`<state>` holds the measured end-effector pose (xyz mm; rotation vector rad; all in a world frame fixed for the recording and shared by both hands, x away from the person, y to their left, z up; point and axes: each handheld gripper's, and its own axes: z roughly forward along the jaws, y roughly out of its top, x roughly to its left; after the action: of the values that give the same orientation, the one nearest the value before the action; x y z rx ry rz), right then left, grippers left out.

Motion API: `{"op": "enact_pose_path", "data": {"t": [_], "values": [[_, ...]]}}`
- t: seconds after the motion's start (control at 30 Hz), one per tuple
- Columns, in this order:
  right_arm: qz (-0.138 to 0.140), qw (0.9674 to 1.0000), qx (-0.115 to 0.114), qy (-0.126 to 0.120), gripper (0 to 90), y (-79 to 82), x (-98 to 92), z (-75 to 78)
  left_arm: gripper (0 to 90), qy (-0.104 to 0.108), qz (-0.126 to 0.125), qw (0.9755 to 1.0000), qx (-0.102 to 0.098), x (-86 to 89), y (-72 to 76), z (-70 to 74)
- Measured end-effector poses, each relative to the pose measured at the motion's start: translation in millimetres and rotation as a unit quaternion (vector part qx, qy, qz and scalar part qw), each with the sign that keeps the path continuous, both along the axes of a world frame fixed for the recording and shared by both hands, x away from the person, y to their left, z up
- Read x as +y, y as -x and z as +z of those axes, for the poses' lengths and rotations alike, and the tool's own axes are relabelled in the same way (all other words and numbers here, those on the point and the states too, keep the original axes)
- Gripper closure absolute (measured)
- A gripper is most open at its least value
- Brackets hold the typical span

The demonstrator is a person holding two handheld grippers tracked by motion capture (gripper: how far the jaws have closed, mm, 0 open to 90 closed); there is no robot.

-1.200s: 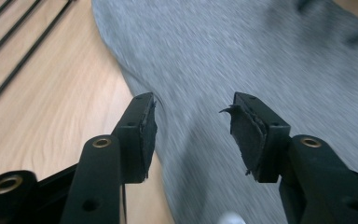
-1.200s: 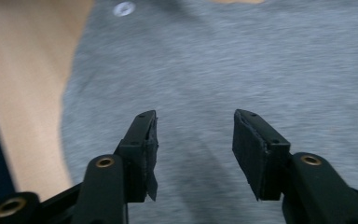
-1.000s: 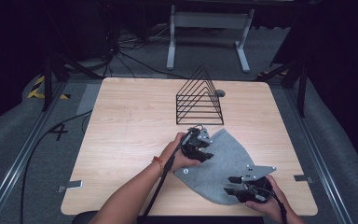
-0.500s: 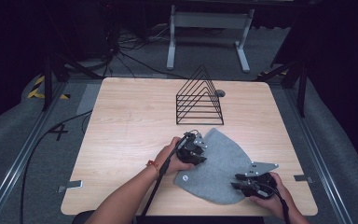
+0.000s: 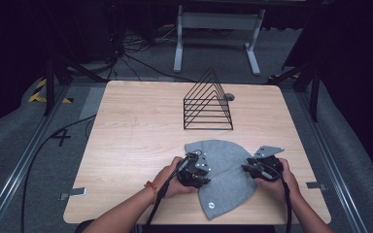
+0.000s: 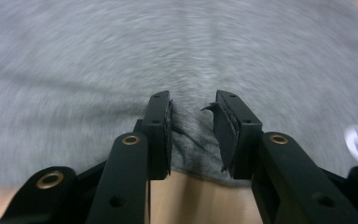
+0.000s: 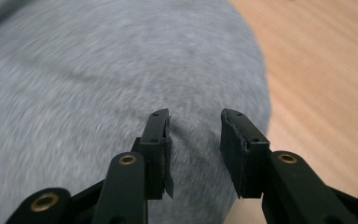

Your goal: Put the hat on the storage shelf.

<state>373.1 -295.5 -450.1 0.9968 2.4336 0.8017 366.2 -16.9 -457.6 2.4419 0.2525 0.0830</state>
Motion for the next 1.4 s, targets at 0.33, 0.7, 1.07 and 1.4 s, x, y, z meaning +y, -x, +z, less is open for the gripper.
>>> {"op": "enact_pose_path", "data": {"t": [0.33, 0.7, 1.07, 1.4], "values": [[-0.019, 0.9997, -0.012, -0.012, 53.4, -12.1, 6.1, 0.4, 60.2, 0.002, -0.004, 1.0000, -0.007, -1.6, 6.6, 4.3], [0.009, 0.9996, 0.006, -0.026, 47.9, 47.6, 2.5, 5.3, 61.0, 0.035, 0.105, 0.9921, -0.059, 42.1, -57.7, 13.0], [-0.034, 0.9994, 0.005, 0.000, 44.9, 41.1, -13.7, 0.4, 61.9, -0.001, 0.108, 0.9940, -0.020, 61.2, -53.6, -0.5], [-0.096, 0.9946, -0.034, 0.022, 45.0, -0.4, -26.9, -0.2, 56.1, 0.029, 0.070, 0.9970, 0.012, 59.2, -25.5, -0.5]]}}
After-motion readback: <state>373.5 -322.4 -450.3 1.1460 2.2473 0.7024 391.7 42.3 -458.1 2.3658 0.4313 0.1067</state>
